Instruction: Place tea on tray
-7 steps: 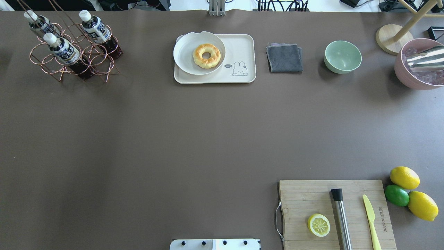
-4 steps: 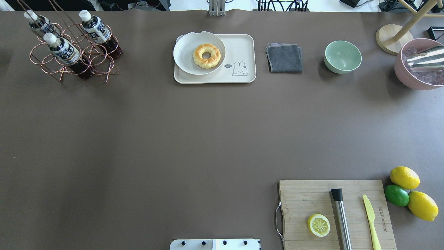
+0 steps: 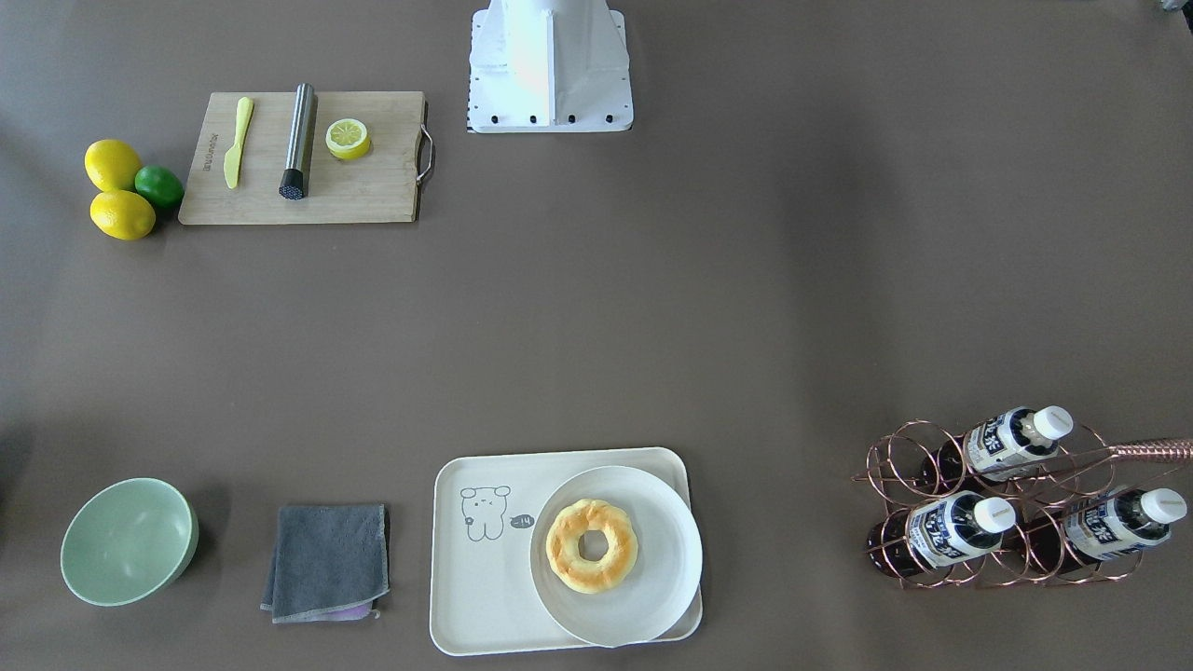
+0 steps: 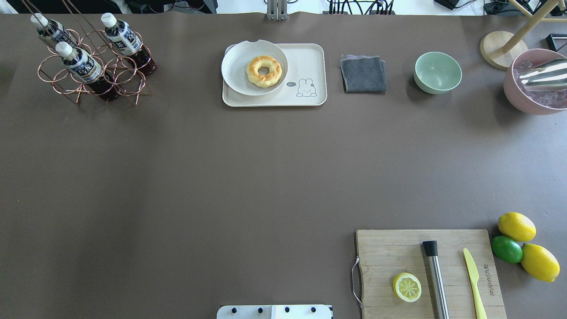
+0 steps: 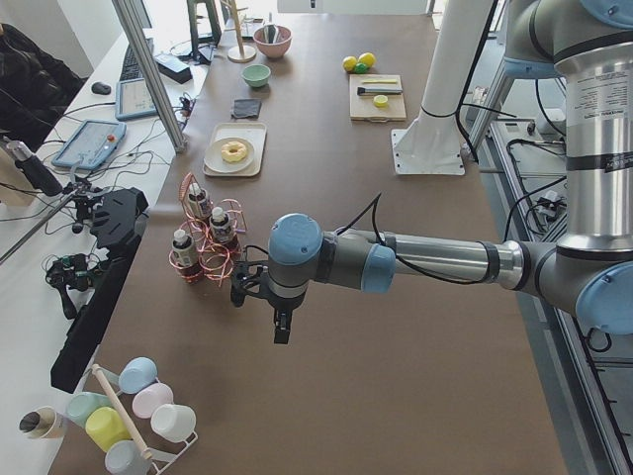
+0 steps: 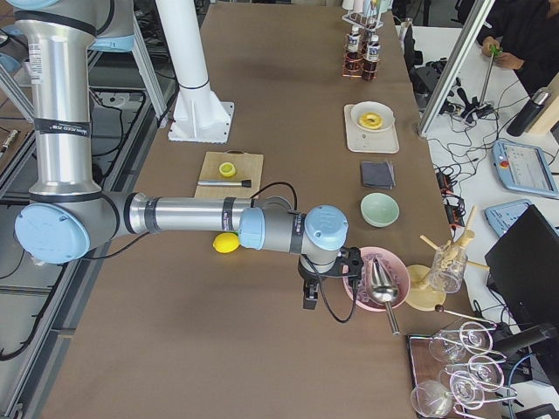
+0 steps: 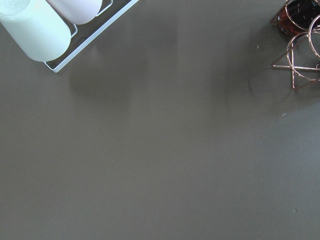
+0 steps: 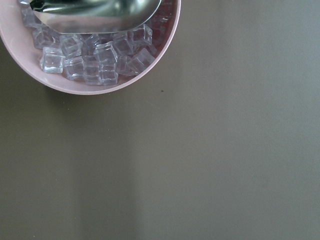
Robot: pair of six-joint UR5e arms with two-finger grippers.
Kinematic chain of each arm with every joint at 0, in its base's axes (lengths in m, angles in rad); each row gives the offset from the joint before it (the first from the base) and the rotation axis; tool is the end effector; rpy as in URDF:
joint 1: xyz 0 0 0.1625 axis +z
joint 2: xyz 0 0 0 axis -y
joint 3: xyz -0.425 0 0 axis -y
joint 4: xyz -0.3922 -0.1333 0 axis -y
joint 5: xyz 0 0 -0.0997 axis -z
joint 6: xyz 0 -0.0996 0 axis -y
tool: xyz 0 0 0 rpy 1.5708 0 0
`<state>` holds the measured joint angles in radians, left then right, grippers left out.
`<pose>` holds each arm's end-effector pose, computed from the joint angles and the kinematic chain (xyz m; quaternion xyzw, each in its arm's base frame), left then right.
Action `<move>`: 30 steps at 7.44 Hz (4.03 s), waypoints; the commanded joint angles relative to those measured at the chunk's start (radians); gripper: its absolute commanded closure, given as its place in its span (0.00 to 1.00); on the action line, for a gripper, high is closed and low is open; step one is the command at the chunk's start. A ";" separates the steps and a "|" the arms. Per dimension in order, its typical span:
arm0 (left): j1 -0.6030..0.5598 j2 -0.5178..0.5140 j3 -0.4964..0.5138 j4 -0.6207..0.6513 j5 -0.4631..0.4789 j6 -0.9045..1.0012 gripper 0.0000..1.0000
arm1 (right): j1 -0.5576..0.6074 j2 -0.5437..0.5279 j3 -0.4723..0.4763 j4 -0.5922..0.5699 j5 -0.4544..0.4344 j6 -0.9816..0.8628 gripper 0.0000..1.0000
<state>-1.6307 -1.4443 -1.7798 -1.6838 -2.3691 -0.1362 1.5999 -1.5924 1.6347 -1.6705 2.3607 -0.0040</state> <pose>-0.0887 -0.4440 0.6006 0.0751 0.3899 -0.0520 0.9163 0.0764 -0.4762 0.6465 -0.0201 -0.3850 0.0226 0.9224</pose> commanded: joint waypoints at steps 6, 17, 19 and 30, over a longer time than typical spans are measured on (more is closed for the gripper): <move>0.000 0.004 0.005 0.000 -0.001 0.000 0.03 | 0.000 0.008 0.004 0.002 0.000 -0.002 0.00; 0.000 0.009 0.002 -0.002 -0.001 0.001 0.03 | -0.002 0.009 -0.001 0.000 0.000 0.001 0.00; 0.000 0.010 0.002 -0.002 -0.001 0.006 0.03 | -0.002 0.011 -0.001 0.000 0.000 -0.001 0.00; 0.221 -0.189 -0.062 -0.089 0.005 -0.013 0.03 | 0.000 0.009 0.001 0.000 -0.001 0.010 0.00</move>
<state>-1.4474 -1.5579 -1.8385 -1.7076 -2.3644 -0.1463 1.5988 -1.5798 1.6362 -1.6705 2.3607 0.0034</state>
